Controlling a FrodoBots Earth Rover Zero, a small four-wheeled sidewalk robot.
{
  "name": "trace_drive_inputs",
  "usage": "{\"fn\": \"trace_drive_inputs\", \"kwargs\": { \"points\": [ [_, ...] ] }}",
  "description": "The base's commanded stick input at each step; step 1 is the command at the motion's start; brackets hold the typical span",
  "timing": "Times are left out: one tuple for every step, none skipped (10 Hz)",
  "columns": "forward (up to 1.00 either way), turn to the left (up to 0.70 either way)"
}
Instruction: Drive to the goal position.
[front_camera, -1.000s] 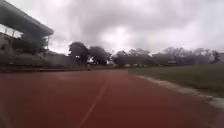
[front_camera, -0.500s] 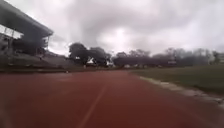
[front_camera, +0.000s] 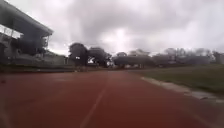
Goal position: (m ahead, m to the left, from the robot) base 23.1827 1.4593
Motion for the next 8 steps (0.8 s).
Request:
{"fn": "trace_drive_inputs", "kwargs": {
  "points": [
    [0.50, 0.02],
    [0.50, 0.02],
    [0.50, -0.11],
    [0.50, -0.23],
    [0.50, -0.30],
    [0.50, -0.35],
    [0.50, -0.36],
    [0.50, -0.36]
  ]
}}
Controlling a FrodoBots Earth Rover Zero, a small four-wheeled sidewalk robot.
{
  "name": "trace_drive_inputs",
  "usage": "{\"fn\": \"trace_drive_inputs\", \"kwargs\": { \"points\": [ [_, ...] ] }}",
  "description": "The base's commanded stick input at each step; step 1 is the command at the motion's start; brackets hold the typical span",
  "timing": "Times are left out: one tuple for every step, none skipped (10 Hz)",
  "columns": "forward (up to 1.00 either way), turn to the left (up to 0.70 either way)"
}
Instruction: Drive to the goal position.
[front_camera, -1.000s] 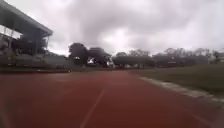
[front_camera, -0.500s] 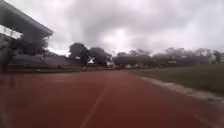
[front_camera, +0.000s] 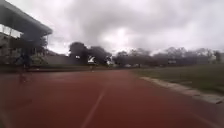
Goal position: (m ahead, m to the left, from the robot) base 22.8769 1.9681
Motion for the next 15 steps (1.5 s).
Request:
{"fn": "trace_drive_inputs", "kwargs": {
  "points": [
    [0.50, -0.38],
    [0.50, -0.20],
    [0.50, 0.02],
    [0.50, 0.02],
    [0.50, 0.02],
    [0.50, 0.02],
    [0.50, 0.02],
    [0.50, 0.02],
    [0.50, 0.02],
    [0.50, 0.02],
    [0.50, 0.02],
    [0.50, 0.02],
    [0.50, 0.02],
    [0.50, 0.02],
    [0.50, 0.02]
  ]
}}
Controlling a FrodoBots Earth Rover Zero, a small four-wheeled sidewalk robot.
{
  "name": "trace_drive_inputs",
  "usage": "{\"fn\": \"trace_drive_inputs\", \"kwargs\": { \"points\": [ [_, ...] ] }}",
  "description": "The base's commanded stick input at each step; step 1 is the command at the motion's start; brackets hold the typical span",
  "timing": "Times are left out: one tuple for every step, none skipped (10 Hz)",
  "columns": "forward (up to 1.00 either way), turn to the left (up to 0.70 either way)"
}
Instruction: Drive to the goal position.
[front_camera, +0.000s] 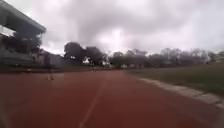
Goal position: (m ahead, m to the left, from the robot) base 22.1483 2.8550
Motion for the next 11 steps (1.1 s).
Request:
{"fn": "trace_drive_inputs", "kwargs": {
  "points": [
    [0.50, 0.02],
    [0.50, 0.02],
    [0.50, 0.02],
    [0.50, 0.02],
    [0.50, 0.02],
    [0.50, 0.02],
    [0.50, 0.02],
    [0.50, 0.02],
    [0.50, 0.02],
    [0.50, 0.02],
    [0.50, 0.02]
  ]
}}
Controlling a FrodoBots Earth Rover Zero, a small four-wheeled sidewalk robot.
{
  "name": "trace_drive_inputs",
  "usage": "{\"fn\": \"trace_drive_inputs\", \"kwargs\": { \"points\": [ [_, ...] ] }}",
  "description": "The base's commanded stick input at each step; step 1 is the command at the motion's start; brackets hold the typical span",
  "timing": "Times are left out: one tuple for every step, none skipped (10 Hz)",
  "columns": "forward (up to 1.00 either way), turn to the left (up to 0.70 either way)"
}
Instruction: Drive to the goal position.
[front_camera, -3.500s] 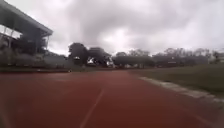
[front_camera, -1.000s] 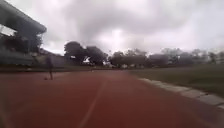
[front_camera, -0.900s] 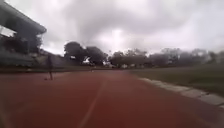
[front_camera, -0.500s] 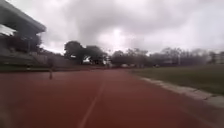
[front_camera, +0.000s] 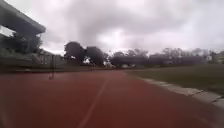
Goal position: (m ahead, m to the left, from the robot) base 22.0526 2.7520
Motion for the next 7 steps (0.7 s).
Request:
{"fn": "trace_drive_inputs", "kwargs": {
  "points": [
    [0.50, 0.02],
    [0.50, 0.02],
    [0.50, 0.02],
    [0.50, 0.02],
    [0.50, 0.02],
    [0.50, 0.02],
    [0.50, 0.02]
  ]
}}
